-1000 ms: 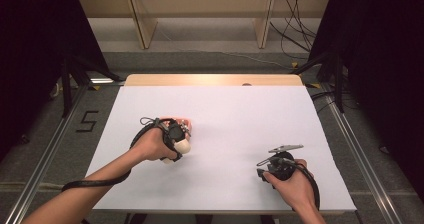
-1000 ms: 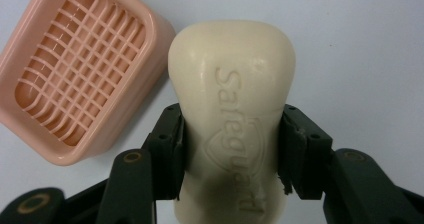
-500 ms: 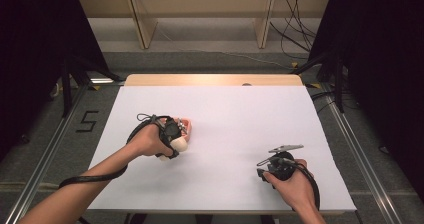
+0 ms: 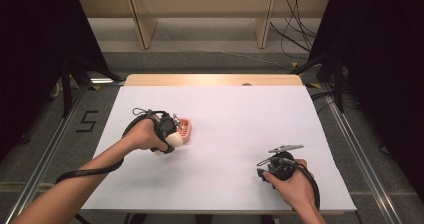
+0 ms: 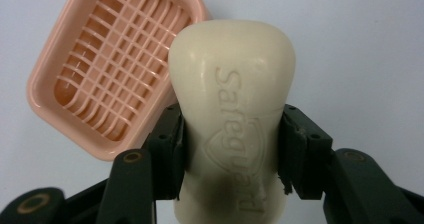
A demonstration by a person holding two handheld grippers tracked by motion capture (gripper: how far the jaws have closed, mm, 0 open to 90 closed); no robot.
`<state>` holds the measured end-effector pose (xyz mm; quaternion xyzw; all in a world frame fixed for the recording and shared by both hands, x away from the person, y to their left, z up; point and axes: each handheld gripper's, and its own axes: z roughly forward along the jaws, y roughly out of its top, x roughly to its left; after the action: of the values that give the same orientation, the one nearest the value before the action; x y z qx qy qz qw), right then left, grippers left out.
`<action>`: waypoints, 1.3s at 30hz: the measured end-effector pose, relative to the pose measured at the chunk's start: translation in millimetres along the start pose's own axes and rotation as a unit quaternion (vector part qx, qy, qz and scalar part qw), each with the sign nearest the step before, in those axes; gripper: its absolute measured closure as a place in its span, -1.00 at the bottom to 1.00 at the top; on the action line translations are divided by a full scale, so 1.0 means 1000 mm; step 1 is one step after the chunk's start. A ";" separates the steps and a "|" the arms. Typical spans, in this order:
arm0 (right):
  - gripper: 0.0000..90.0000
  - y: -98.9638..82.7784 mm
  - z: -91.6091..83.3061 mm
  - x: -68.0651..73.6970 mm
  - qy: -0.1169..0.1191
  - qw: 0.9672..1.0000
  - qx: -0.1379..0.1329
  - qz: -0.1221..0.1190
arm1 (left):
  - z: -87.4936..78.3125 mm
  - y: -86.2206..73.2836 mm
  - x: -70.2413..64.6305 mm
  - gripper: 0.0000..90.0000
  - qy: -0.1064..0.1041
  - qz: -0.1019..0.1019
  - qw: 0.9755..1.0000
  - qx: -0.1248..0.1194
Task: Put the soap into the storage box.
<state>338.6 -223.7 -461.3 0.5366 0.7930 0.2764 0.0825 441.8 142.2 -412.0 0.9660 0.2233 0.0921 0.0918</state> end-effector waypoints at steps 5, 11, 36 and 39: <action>0.21 0.000 0.000 0.001 0.002 1.000 0.002 0.006 | 0.000 0.000 0.005 0.10 0.005 0.003 1.000 -0.001; 0.21 0.000 0.000 0.000 0.009 1.000 -0.003 -0.007 | 0.000 -0.001 0.009 0.10 0.004 0.005 1.000 0.001; 0.21 0.000 0.000 0.000 -0.002 1.000 -0.003 -0.002 | -0.007 0.001 0.025 0.10 0.018 0.021 1.000 0.004; 0.21 0.000 -0.001 0.000 0.000 1.000 -0.007 -0.005 | -0.007 0.002 0.027 0.10 0.019 0.021 1.000 0.008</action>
<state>338.4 -223.9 -460.7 0.5323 0.7936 0.2813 0.0876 464.8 153.9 -400.7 0.9693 0.2053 0.1106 0.0782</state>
